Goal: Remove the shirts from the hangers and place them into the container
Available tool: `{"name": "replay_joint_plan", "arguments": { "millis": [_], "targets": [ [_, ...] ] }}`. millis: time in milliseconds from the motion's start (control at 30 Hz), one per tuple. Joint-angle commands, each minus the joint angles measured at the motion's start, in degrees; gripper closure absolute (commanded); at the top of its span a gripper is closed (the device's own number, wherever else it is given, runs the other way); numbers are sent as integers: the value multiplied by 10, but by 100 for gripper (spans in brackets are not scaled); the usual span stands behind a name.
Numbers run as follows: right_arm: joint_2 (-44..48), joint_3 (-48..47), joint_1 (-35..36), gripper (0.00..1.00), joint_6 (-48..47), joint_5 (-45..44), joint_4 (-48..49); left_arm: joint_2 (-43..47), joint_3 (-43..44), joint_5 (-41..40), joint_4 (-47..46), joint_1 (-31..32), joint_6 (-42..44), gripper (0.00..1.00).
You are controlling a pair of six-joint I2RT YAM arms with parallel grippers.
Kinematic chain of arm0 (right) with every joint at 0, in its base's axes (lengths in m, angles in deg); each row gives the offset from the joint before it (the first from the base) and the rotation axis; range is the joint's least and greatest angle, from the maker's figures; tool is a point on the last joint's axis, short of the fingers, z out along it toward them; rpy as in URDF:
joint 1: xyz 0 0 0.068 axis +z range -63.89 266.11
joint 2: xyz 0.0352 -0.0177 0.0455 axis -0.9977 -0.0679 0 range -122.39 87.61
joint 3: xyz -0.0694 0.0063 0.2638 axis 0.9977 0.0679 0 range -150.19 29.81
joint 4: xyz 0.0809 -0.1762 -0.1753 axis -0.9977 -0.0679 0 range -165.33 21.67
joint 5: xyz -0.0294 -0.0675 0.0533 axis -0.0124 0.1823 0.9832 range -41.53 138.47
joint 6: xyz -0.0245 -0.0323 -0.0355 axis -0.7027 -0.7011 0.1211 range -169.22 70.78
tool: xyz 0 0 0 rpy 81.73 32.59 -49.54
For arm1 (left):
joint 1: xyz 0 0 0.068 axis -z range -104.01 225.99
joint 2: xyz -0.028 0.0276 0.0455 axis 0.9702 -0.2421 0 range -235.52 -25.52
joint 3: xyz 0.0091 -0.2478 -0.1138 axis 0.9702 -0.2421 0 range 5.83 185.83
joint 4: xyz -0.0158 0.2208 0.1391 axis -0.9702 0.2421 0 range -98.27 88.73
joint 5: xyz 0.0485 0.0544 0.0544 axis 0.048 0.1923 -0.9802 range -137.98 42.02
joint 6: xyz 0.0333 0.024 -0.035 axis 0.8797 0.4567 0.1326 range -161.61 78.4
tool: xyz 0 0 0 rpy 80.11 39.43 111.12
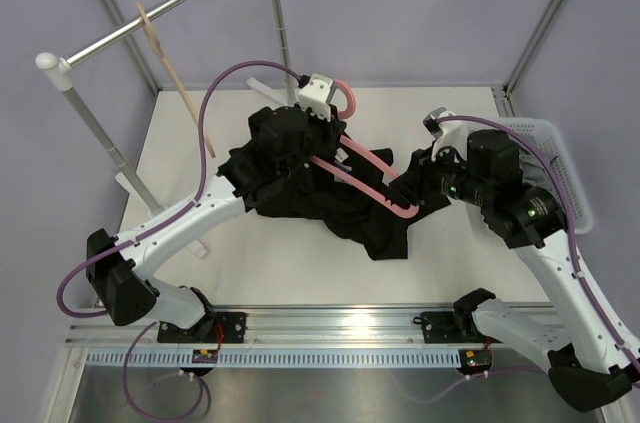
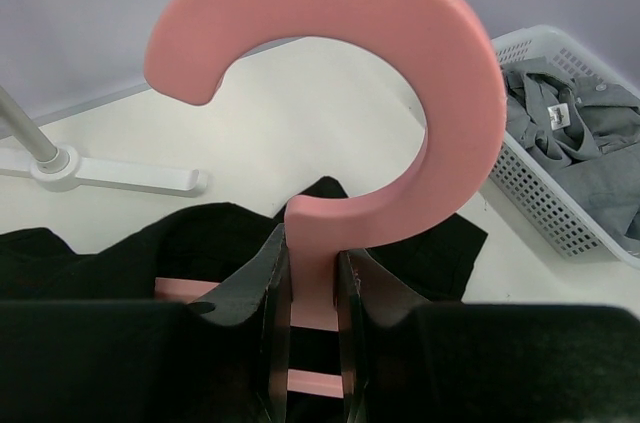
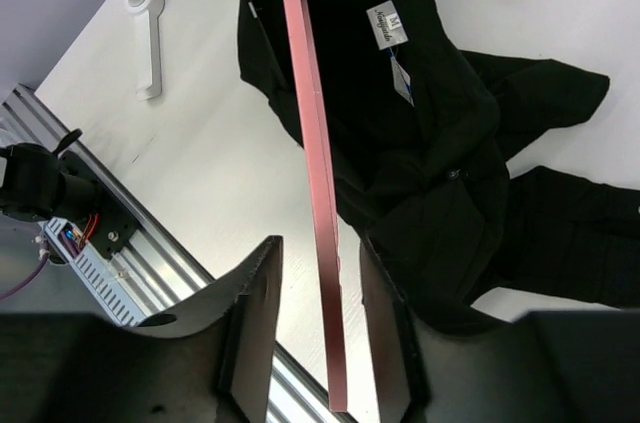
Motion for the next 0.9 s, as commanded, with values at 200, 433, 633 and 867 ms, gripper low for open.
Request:
{"name": "replay_joint_plan", "arguments": {
  "millis": [200,433,633,867],
  "targets": [
    [-12,8,-1,69,-7,36,20,14,30,-11,-33,3,4,100],
    [-3,12,-1,100,-10,30,21,22,23,-18,-31,3,4,100],
    [20,15,-1,100,-9,15,13,38,6,-30,-29,3,0,52],
    [56,29,-1,100,-5,-8,-5,63,7,-56,14,-9,0,1]
  ]
}}
